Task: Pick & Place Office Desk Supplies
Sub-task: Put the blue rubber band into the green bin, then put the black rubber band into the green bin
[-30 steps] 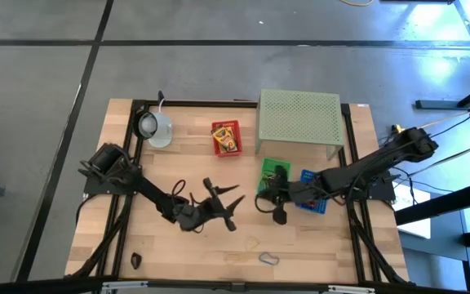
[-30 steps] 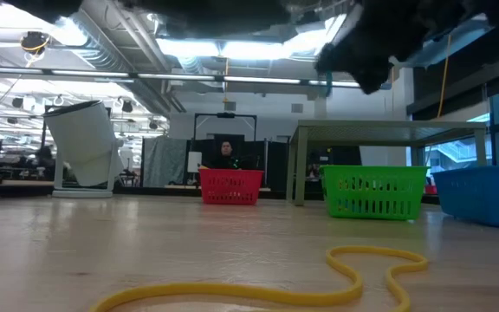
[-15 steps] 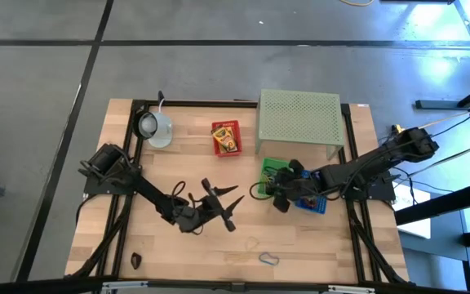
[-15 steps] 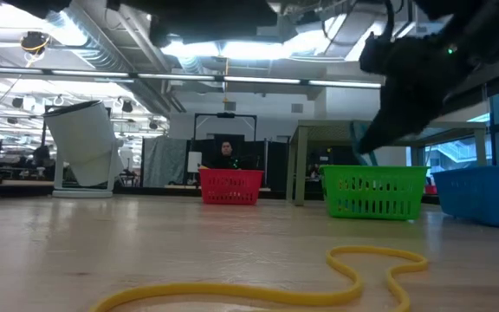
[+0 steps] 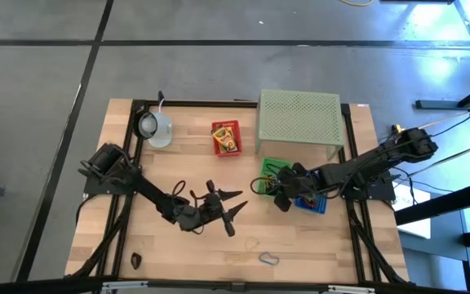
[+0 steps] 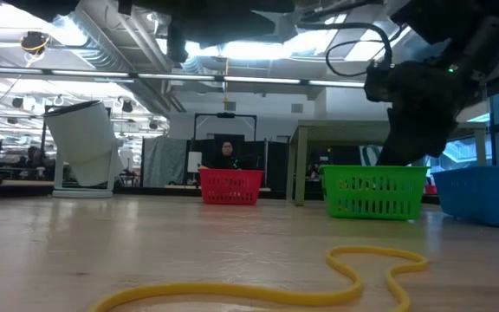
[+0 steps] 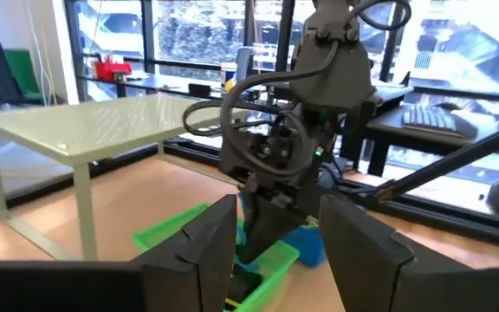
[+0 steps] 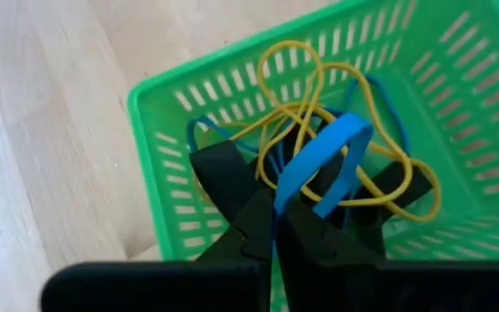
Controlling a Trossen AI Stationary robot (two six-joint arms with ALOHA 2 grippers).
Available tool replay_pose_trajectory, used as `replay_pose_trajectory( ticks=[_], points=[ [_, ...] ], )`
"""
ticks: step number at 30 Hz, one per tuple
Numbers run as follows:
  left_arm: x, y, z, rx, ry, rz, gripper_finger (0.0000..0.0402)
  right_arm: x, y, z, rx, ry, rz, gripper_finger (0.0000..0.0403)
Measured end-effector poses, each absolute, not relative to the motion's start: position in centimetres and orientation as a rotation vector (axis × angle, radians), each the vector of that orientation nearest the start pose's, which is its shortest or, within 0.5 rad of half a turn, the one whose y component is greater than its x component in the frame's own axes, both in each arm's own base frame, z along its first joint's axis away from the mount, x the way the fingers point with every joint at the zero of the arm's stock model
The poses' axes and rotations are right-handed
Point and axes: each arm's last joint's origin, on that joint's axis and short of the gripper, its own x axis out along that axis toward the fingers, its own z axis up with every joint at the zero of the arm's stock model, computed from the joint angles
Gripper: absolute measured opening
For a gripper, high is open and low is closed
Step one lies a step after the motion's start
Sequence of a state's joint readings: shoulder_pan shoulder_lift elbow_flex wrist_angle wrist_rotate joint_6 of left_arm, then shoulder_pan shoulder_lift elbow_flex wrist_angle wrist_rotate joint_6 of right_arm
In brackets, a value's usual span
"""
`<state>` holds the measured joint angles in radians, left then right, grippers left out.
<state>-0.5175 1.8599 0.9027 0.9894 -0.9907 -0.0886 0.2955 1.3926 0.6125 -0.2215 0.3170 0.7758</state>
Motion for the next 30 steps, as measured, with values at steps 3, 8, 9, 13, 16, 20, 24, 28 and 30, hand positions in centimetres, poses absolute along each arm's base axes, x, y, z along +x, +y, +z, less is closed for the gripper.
replay_pose_trajectory(
  ticks=[3,8,9,13,16,20,24,28,30],
  points=[
    [32.9,-16.7,19.4,-0.123,-0.048,0.466,0.0162,23.5,6.3,15.0,0.43,0.898,-0.364,0.0009],
    [31.6,-17.9,20.6,-0.144,-0.071,0.521,0.0162,24.0,6.5,14.3,0.426,0.907,-0.339,0.001],
    [31.3,-18.2,20.9,-0.152,-0.076,0.535,0.0162,24.1,6.5,14.2,0.419,0.904,-0.334,0.0011],
    [29.8,-19.7,21.3,-0.167,-0.082,0.577,0.0162,24.1,6.4,14.3,0.415,0.899,-0.331,0.0029],
    [28.8,-21.0,21.4,-0.17,-0.078,0.562,0.0162,24.2,6.3,14.3,0.399,0.889,-0.346,0.0052],
    [27.2,-22.9,21.3,-0.176,-0.073,0.537,0.017,24.2,6.2,14.3,0.375,0.879,-0.359,0.0091],
    [25.7,-24.3,21.3,-0.225,-0.08,0.514,0.0183,24.2,6.2,14.3,0.375,0.879,-0.359,0.0135],
    [25.4,-25.0,21.1,-0.284,-0.078,0.414,0.0191,24.6,6.4,15.0,0.357,0.86,-0.34,0.0176],
    [25.9,-24.9,20.7,-0.317,-0.056,0.342,0.0193,25.1,6.5,15.5,0.332,0.847,-0.318,0.0193]
  ],
)
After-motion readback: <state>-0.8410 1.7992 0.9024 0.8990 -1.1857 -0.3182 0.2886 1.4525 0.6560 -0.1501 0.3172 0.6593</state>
